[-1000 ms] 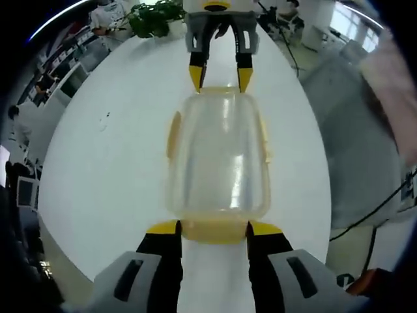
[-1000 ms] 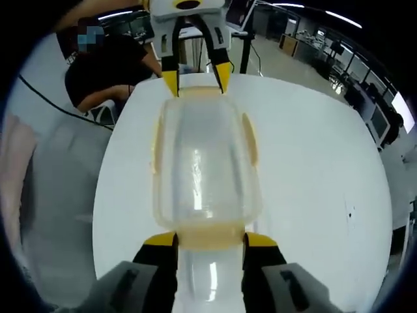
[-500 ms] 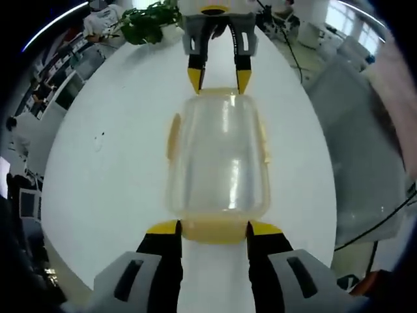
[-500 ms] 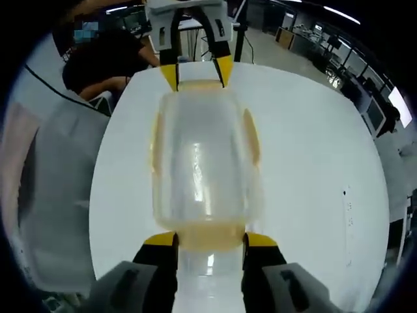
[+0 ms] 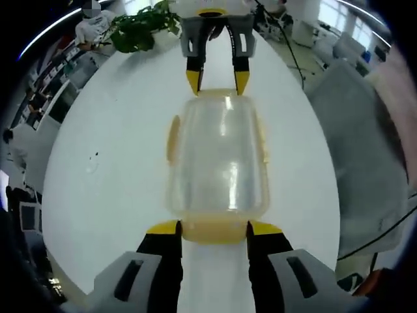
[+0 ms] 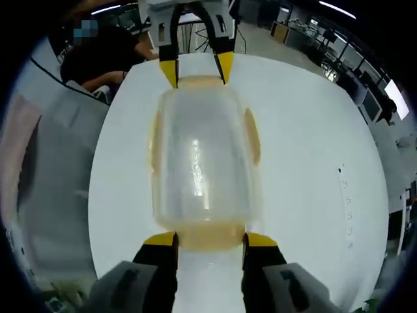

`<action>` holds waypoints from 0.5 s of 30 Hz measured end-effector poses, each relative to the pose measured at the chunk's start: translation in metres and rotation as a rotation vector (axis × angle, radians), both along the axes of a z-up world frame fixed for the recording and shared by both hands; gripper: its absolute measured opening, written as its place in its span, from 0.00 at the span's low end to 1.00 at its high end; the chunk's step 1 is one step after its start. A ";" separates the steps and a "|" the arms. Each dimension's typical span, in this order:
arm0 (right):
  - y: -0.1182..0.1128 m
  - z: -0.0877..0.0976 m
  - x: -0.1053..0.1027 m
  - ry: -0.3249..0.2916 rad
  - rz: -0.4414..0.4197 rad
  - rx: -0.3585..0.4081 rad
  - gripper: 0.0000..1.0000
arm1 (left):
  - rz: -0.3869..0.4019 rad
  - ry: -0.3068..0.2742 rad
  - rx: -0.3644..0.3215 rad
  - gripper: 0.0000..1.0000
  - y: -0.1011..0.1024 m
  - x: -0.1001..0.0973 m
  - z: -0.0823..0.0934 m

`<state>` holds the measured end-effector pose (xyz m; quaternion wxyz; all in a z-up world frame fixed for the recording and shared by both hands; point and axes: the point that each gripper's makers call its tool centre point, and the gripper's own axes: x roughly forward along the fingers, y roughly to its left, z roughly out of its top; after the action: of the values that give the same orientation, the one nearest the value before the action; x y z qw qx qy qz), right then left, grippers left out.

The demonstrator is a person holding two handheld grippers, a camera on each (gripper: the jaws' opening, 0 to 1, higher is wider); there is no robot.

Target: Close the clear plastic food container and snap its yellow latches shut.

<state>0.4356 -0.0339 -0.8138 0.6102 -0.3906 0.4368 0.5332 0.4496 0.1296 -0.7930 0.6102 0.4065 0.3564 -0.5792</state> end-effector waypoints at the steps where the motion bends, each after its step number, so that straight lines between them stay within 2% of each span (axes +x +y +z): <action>1: -0.001 0.000 0.001 -0.002 0.000 -0.001 0.35 | 0.000 -0.002 -0.001 0.36 -0.001 0.000 0.000; 10: -0.010 0.001 0.002 -0.006 0.009 -0.008 0.35 | -0.007 -0.002 -0.008 0.36 -0.011 0.000 -0.003; 12: -0.010 0.002 0.001 0.002 0.008 0.002 0.35 | -0.003 0.007 -0.035 0.35 -0.017 -0.001 -0.002; 13: -0.009 0.003 0.000 0.007 0.006 0.009 0.35 | -0.017 0.024 -0.040 0.14 -0.020 -0.004 -0.002; 14: -0.007 0.006 0.007 -0.008 -0.079 0.040 0.35 | -0.008 0.024 -0.084 0.01 -0.028 -0.005 0.001; 15: -0.006 0.007 0.009 -0.010 -0.053 0.053 0.35 | 0.050 0.018 -0.122 0.00 -0.035 0.003 -0.001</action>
<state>0.4442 -0.0394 -0.8064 0.6363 -0.3651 0.4297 0.5264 0.4527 0.0945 -0.7941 0.6449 0.3540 0.3360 -0.5881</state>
